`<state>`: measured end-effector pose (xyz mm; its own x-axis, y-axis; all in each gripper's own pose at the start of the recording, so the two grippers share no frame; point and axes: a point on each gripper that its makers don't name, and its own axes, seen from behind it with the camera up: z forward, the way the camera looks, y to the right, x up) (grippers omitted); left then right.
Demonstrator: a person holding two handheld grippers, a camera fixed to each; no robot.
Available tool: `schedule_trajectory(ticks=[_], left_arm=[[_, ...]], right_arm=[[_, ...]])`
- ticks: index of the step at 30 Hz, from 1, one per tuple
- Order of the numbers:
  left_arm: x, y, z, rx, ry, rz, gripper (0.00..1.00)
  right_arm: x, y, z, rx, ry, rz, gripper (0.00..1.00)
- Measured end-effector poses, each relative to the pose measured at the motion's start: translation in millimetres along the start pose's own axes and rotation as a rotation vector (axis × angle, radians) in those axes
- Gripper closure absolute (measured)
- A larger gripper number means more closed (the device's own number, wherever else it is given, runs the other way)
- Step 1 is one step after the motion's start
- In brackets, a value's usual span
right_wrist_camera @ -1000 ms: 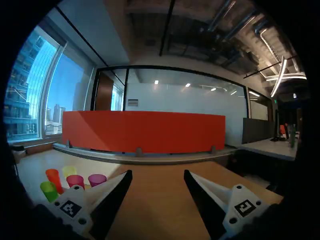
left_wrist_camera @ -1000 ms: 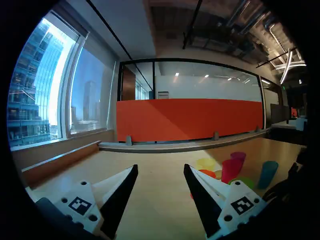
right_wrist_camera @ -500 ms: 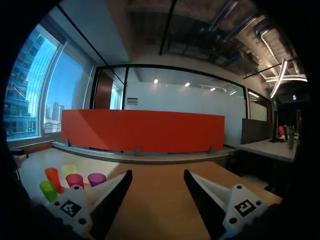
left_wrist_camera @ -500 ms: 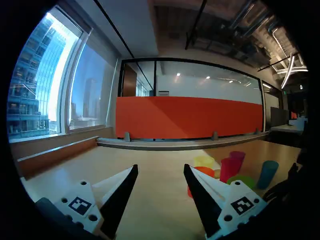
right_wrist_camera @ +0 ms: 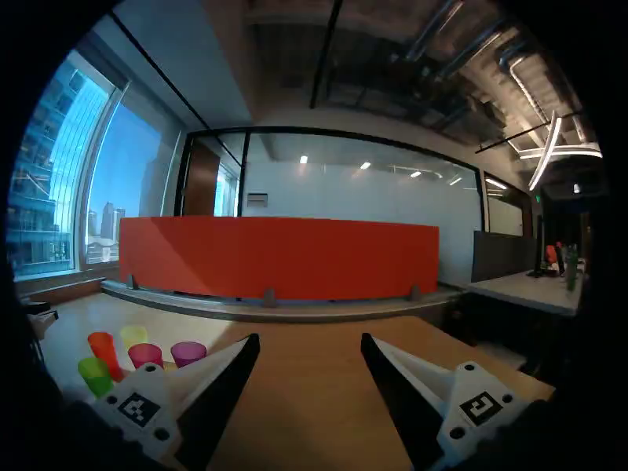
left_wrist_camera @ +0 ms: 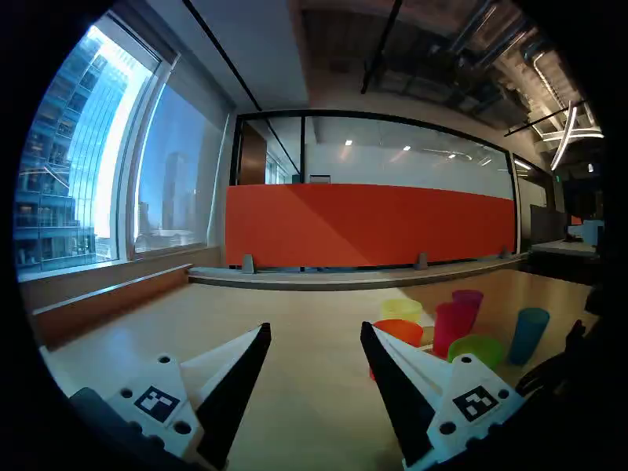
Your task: Pour water
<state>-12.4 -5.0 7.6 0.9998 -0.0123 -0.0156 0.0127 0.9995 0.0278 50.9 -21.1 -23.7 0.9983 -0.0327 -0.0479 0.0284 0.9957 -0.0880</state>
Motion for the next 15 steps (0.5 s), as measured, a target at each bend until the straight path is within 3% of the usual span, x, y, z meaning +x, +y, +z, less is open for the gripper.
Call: schedule_trajectory(ticks=[15], left_arm=[[0.7,0.6,0.1,0.000,0.000,0.009,0.16]], right_arm=[[-0.8,-4.3,-0.1,0.007,0.000,-0.009,0.00]])
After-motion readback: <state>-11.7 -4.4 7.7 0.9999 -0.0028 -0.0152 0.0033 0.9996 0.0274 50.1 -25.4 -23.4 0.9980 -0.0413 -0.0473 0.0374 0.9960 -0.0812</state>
